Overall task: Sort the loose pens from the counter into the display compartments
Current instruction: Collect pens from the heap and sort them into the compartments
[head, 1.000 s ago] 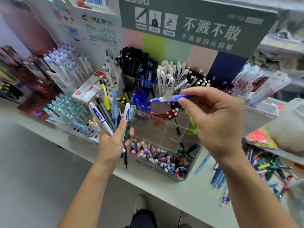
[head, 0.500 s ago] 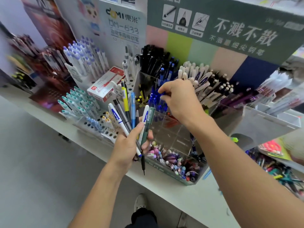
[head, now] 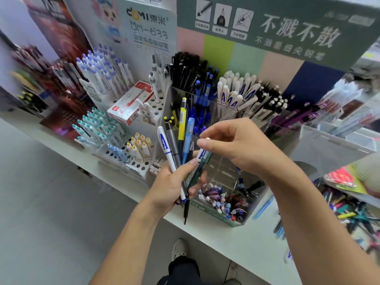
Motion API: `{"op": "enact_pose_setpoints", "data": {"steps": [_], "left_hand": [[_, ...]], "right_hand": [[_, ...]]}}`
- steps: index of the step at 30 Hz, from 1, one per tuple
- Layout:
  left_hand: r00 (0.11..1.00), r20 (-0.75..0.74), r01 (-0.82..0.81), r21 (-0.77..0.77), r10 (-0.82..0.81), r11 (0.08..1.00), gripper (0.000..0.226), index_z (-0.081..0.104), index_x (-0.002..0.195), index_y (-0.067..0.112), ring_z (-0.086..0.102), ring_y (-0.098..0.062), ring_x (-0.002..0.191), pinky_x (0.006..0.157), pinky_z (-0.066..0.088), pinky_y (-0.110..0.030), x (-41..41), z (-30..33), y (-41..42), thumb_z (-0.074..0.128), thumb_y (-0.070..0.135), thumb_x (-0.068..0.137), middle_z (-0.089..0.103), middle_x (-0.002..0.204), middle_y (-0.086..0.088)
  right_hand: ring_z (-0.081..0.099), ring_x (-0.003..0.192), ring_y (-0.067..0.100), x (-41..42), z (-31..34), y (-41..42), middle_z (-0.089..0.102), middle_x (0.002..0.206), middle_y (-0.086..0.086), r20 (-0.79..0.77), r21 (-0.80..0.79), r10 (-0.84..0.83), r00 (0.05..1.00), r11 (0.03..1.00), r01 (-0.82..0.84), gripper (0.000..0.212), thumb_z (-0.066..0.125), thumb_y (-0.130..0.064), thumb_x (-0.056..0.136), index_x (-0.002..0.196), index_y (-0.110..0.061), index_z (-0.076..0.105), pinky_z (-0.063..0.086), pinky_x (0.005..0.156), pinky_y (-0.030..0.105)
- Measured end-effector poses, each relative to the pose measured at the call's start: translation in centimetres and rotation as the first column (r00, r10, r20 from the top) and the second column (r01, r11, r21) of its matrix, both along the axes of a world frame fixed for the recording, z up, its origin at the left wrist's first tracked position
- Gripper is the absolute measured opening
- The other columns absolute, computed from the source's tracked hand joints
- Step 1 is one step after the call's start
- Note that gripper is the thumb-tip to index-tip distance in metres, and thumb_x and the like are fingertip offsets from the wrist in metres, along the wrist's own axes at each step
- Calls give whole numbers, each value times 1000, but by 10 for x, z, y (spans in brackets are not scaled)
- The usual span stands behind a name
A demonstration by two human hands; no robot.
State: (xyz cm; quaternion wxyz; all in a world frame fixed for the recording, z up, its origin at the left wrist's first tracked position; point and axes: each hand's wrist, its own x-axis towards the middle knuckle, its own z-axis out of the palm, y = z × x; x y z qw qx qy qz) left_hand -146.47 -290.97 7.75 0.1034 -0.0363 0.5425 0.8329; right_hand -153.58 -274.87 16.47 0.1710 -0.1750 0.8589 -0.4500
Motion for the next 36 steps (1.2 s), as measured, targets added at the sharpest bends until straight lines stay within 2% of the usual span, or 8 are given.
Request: {"op": "enact_pose_setpoints", "data": {"steps": [3, 6, 12, 17, 21, 25, 30, 36], "left_hand": [[998, -16, 65, -91, -67, 994, 19, 73, 107, 28, 44, -23, 49, 47, 40, -29, -3, 6, 10, 57, 30, 96, 62, 74, -17], [995, -31, 88, -216, -97, 972, 16, 70, 111, 21, 49, -19, 52, 48, 40, -27, -8, 11, 20, 58, 25, 102, 62, 71, -9], [952, -2, 285, -364, -306, 887, 14, 64, 97, 17, 53, -4, 48, 51, 43, -11, -11, 20, 37, 52, 12, 104, 55, 68, -3], [963, -7, 247, -363, -268, 898, 15, 64, 115, 17, 48, -13, 56, 50, 37, -23, -9, 10, 36, 54, 21, 105, 52, 68, -7], [937, -44, 304, -386, -347, 871, 25, 67, 120, 23, 45, -15, 54, 51, 33, -28, -8, 8, 37, 53, 30, 100, 52, 67, -5], [939, -47, 295, -405, -342, 865, 24, 65, 123, 21, 46, -12, 53, 51, 32, -29, -5, 8, 32, 52, 27, 104, 52, 66, -5], [955, -62, 247, -379, -291, 892, 17, 68, 111, 24, 43, -14, 53, 50, 34, -27, 3, 7, 10, 51, 22, 106, 50, 70, -15], [987, 139, -55, -145, 75, 988, 16, 62, 114, 15, 41, -15, 44, 43, 32, -25, 3, -7, -30, 56, 18, 100, 52, 65, -9]], "right_hand": [[72, 79, 17, -1, -11, 22, 76, 85, 2, 12, -109, -77, 997, 991, 78, 20, 80, -22, 84, 102, -18, 76, 60, 78, 33], [71, 87, 23, -3, -8, 36, 75, 92, 2, 9, -153, -84, 996, 985, 84, 35, 75, -33, 83, 115, -21, 70, 58, 83, 35], [48, 61, 9, -18, 17, 44, 60, 71, 5, -69, -245, -203, 977, 953, 181, 20, 67, -21, 97, 88, -5, 74, 42, 58, 21], [54, 52, 7, -19, 36, 64, 65, 68, 0, -183, -529, -452, 873, 794, 300, 10, 66, -12, 97, 88, -10, 70, 45, 49, 18], [54, 58, 6, -14, 22, 57, 68, 74, 3, -135, -357, -308, 942, 902, 244, 13, 75, -23, 89, 96, -12, 74, 46, 52, 19], [58, 58, 12, -16, 12, 47, 65, 77, 11, 26, -427, -205, 978, 883, 197, 10, 69, -1, 92, 100, -6, 69, 49, 51, 21], [61, 64, 19, -27, 11, 22, 63, 77, 18, 41, -304, -51, 998, 951, 62, 2, 69, -2, 93, 91, -2, 67, 53, 57, 26], [70, 67, 10, -57, 35, -23, 72, 79, -3, -471, -396, -269, 840, 916, 72, 9, 75, -3, 87, 92, -9, 70, 57, 67, 24]]}}
